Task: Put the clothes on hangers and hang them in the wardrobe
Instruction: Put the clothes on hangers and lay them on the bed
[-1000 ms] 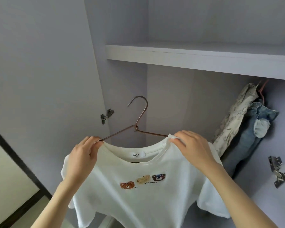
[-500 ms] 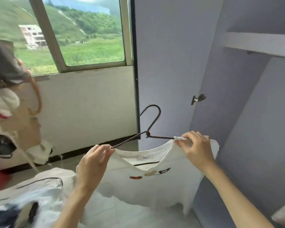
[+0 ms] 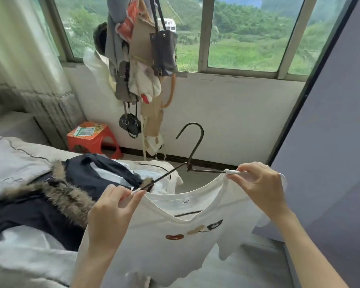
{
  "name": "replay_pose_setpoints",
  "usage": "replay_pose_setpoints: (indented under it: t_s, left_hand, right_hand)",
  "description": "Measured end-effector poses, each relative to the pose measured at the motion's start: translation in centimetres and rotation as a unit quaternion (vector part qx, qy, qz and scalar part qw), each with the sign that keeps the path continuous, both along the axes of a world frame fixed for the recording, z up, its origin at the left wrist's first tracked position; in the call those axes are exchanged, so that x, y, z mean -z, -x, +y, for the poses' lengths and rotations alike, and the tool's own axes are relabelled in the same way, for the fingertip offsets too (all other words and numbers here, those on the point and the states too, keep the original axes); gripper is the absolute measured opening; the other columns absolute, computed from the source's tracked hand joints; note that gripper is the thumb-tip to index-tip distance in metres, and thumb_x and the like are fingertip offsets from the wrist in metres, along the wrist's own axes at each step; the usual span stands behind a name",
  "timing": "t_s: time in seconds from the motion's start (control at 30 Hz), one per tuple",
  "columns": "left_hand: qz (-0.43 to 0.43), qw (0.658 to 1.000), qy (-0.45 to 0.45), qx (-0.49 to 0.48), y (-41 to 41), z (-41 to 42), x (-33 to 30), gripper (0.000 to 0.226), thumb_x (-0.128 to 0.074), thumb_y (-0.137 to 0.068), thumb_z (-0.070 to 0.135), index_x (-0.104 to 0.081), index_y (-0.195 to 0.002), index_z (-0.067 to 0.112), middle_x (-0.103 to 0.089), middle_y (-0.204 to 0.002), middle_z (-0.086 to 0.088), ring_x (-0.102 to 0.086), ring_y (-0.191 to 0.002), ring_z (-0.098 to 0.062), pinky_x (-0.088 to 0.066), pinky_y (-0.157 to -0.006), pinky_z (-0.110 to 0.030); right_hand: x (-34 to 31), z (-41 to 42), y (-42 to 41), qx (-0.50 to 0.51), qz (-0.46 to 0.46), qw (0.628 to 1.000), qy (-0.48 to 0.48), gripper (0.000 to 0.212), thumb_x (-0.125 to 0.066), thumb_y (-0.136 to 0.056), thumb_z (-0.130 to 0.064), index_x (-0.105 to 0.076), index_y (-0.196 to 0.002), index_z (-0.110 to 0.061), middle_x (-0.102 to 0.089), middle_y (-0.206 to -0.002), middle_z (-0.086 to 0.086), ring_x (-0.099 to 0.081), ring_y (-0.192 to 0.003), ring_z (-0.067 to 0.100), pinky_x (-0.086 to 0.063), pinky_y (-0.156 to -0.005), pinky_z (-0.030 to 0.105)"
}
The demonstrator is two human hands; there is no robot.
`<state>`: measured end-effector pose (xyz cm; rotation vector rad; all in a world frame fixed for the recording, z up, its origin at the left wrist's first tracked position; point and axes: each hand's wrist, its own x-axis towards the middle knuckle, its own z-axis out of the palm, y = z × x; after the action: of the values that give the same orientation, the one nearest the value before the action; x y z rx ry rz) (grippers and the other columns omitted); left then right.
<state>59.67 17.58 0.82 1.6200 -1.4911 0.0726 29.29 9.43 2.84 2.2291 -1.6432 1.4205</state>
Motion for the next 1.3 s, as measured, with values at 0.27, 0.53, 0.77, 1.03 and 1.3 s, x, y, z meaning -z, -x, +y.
replay_pose_setpoints:
  t_s: [0.27, 0.53, 0.77, 1.03, 1.3]
  left_hand:
    - [-0.015, 0.989, 0.017, -0.147, -7.8, 11.6, -1.2, 0.04, -0.056, -0.077, 0.052, -0.065, -0.067, 0.014, -0.057, -0.065, 0.003, -0.055, -0.057, -0.014, -0.042, -0.051, -0.023]
    - [0.017, 0.941, -0.005, -0.337, -9.2, 27.9, -0.2, 0.036, -0.064, -0.072, 0.052, -0.066, -0.068, 0.016, -0.057, -0.069, 0.01, -0.053, -0.073, -0.005, -0.036, -0.066, -0.006]
    - [-0.053, 0.885, 0.026, -0.462, -8.6, 38.6, -2.2, 0.04, -0.058, -0.079, 0.049, -0.069, -0.074, 0.011, -0.06, -0.072, 0.005, -0.054, -0.067, -0.008, -0.042, -0.061, -0.026]
    - [-0.152, 0.792, 0.083, -0.586, -14.8, 45.3, -6.4, 0.038, -0.059, -0.085, 0.04, -0.069, -0.078, 0.004, -0.064, -0.076, -0.008, -0.053, -0.073, -0.016, -0.038, -0.064, -0.026]
    - [-0.108, 0.753, 0.042, -0.647, -31.3, 49.3, -3.6, 0.014, -0.074, -0.078, 0.019, -0.069, -0.078, 0.007, -0.064, -0.078, -0.008, -0.06, -0.074, -0.03, -0.044, -0.071, -0.041]
  right_hand:
    - [-0.7, 3.2, -10.8, -0.17, 0.027, 0.984, 0.044, 0.044, -0.061, -0.069, -0.056, -0.067, -0.062, -0.013, -0.062, -0.058, -0.005, -0.054, -0.076, 0.01, -0.036, -0.055, 0.008]
    - [1.0, 8.5, -21.2, -0.439, 0.017, 0.897, -0.038, 0.039, -0.075, -0.065, -0.049, -0.066, -0.058, -0.012, -0.045, -0.054, -0.024, -0.046, -0.054, -0.003, -0.029, -0.052, 0.003]
    - [-0.9, 15.5, -28.4, -0.559, 0.003, 0.826, -0.069, 0.045, -0.069, -0.065, -0.059, -0.059, -0.052, -0.017, -0.044, -0.043, -0.011, -0.041, -0.045, 0.01, -0.028, -0.044, 0.014]
    - [-5.2, 21.8, -39.7, -0.623, 0.013, 0.771, -0.128, 0.049, -0.072, -0.063, -0.056, -0.063, -0.058, -0.009, -0.051, -0.053, 0.011, -0.04, -0.052, 0.026, -0.034, -0.047, 0.035]
    - [-2.3, 26.1, -58.6, -0.647, 0.092, 0.729, -0.204, 0.049, -0.073, -0.07, -0.051, -0.055, -0.054, -0.009, -0.042, -0.049, 0.005, -0.035, -0.049, 0.011, -0.028, -0.05, 0.029]
